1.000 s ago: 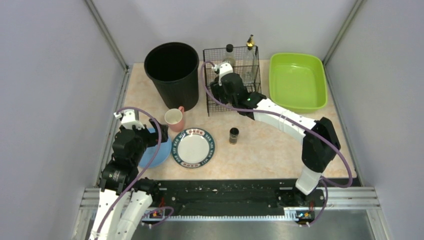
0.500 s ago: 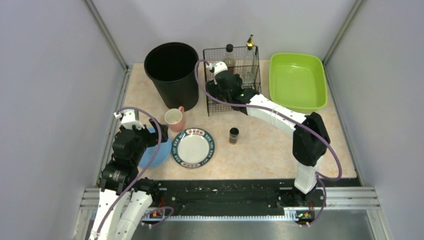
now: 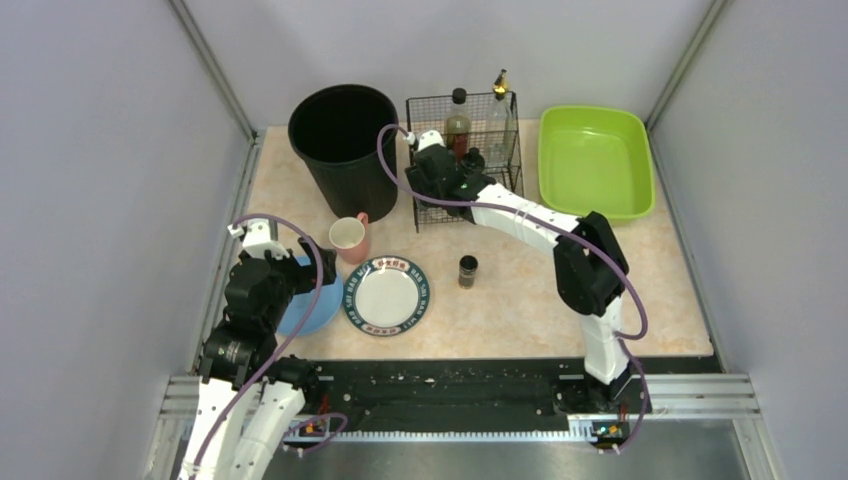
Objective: Clear the kitchen counter
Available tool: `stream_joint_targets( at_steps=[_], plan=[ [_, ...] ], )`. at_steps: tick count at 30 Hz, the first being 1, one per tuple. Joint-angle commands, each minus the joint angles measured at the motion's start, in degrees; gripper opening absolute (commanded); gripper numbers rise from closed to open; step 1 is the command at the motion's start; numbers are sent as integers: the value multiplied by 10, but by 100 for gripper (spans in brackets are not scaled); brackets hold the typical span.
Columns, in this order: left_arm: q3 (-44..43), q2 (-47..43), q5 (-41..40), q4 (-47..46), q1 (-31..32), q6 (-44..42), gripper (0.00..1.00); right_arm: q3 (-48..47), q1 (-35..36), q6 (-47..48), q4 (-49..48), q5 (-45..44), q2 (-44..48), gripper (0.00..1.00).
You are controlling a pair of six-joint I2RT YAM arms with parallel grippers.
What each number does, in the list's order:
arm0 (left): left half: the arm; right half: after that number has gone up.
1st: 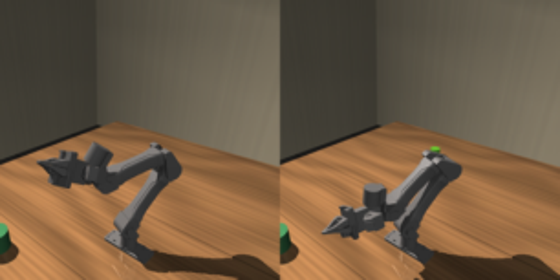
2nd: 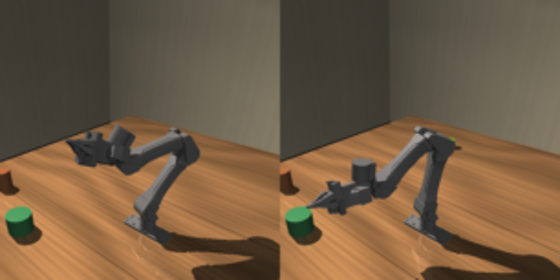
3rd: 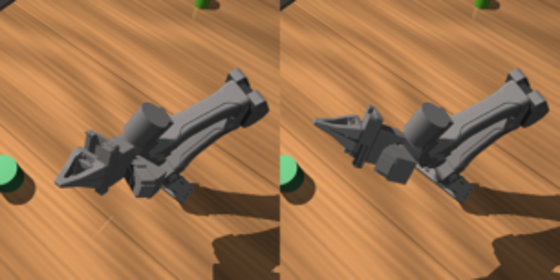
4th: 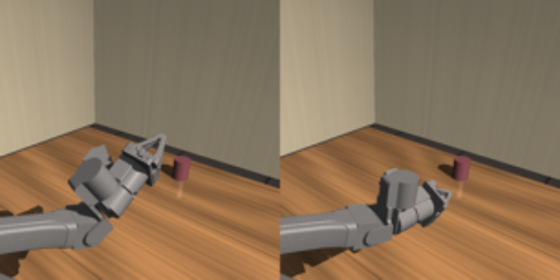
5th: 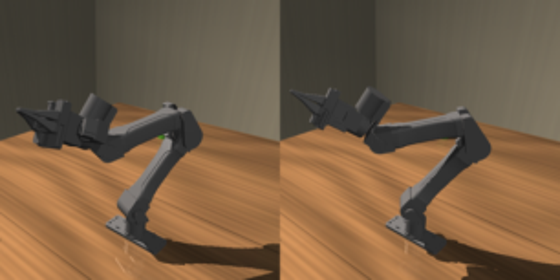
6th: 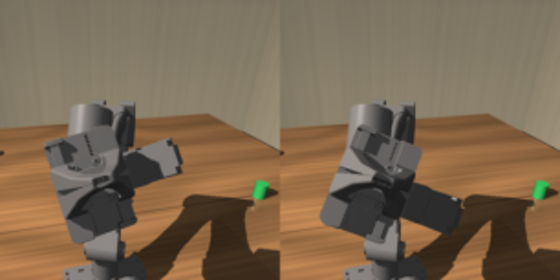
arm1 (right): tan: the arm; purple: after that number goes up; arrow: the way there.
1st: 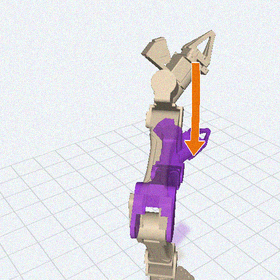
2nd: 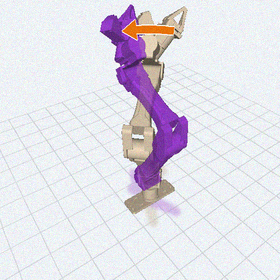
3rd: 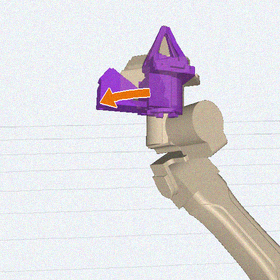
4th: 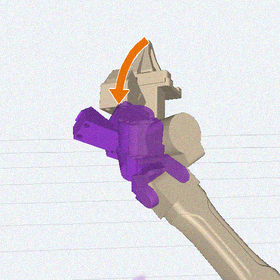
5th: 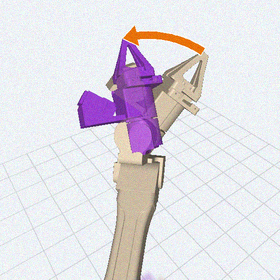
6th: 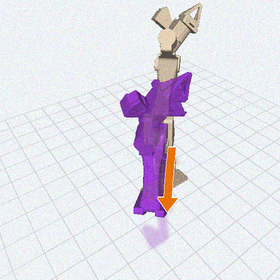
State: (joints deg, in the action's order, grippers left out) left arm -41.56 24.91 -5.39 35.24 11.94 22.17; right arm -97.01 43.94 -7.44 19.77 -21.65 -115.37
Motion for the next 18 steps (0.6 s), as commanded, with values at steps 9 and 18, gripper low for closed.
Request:
stream_joint_targets(
  at_steps=[9, 18],
  plan=[
    [0, 1, 2, -7, 1, -5, 99, -25, -22, -43, -66, -42, -17, 13],
    [-1, 3, 0, -7, 1, -5, 99, 4, -22, -47, -77, -32, 8, 50]
  ],
)
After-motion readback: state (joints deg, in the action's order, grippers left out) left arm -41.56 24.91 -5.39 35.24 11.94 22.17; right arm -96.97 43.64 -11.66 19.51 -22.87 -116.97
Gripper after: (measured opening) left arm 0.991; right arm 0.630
